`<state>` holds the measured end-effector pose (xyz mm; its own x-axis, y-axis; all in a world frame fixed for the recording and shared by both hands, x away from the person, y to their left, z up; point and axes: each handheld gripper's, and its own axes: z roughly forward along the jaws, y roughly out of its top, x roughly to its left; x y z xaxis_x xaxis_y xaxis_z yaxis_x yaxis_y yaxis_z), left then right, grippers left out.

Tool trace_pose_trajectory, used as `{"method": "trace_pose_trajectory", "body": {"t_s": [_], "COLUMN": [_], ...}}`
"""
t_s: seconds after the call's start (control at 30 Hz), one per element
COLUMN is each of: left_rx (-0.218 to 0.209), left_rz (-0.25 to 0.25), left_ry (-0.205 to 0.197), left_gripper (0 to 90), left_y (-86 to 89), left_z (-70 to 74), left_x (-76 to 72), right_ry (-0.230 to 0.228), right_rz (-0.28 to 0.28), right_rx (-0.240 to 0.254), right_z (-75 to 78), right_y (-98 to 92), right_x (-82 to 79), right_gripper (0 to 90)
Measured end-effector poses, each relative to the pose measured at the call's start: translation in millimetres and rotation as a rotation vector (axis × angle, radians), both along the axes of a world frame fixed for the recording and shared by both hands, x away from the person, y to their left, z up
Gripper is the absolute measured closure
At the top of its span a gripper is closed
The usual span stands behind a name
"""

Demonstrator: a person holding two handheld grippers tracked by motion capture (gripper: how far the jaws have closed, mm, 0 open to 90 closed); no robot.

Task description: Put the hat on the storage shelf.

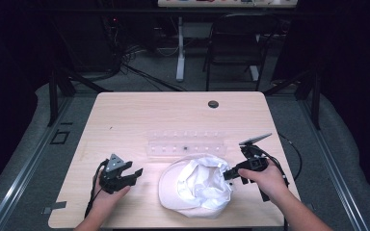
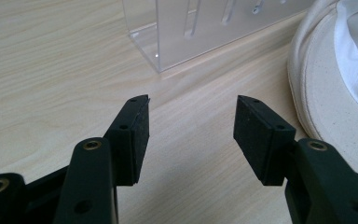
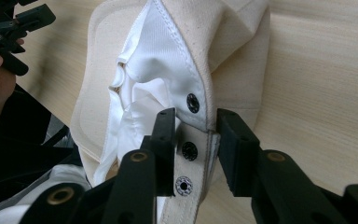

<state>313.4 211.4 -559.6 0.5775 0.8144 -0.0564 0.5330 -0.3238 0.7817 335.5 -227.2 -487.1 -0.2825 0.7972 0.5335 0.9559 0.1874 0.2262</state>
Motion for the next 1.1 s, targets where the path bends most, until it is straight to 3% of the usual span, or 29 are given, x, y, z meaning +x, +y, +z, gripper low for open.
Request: {"method": "trace_pose_trajectory", "body": {"t_s": [0.07, 0.17, 0.2, 0.5, 0.57, 0.77, 0.87, 0.97, 1.0, 1.03, 1.1], "left_rx": [0.0, 0.0, 0.0, 0.001, -0.001, 0.0, -0.002, 0.0, 0.0, -0.001, -0.001], "left_rz": [0.001, 0.001, 0.001, 0.002, 0.004, 0.005, 0.008, 0.004, 0.004, 0.004, 0.005], "left_ry": [0.0, 0.0, 0.0, 0.0, 0.0, -0.003, -0.002, -0.002, -0.002, -0.001, -0.001], "left_gripper": [46.3, 46.3, 46.3, 46.3, 46.3, 46.4, 46.3, 46.3, 46.3, 46.3, 46.3], "left_y": [0.0, -0.1, -0.1, 0.6, 0.6, 1.0, 0.7, 0.7, 0.7, 0.6, 0.6], "left_z": [0.0, -0.1, -0.1, -0.3, -0.3, -0.1, -0.2, -0.1, -0.1, -0.1, -0.2], "left_x": [0.0, 0.1, 0.1, 0.5, 0.4, 0.3, 0.3, 0.2, 0.3, 0.3, 0.4], "right_ry": [-0.003, 0.0, -0.005, -0.035, -0.05, -0.062, -0.056, -0.049, -0.041, -0.047, -0.046], "right_rz": [-0.022, -0.001, -0.022, 0.02, -0.004, 0.001, 0.027, 0.01, 0.033, -0.004, 0.01], "right_rx": [0.0, -0.007, -0.001, -0.059, -0.077, -0.097, -0.102, -0.066, -0.068, -0.059, -0.06], "right_z": [0.8, 3.1, 3.4, 9.4, 10.7, 16.3, 19.8, 22.5, 24.5, 25.2, 27.9], "right_y": [0.4, -1.6, 0.2, 3.9, 6.4, 7.7, 7.3, 7.5, 6.3, 8.5, 8.5], "right_x": [-0.9, -1.0, -2.2, -4.1, -5.6, -6.0, -5.1, -4.3, -3.1, -4.3, -3.5], "right_gripper": [72.8, 74.7, 74.9, 77.4, 77.7, 78.6, 78.7, 78.7, 78.6, 78.6, 78.6]}}
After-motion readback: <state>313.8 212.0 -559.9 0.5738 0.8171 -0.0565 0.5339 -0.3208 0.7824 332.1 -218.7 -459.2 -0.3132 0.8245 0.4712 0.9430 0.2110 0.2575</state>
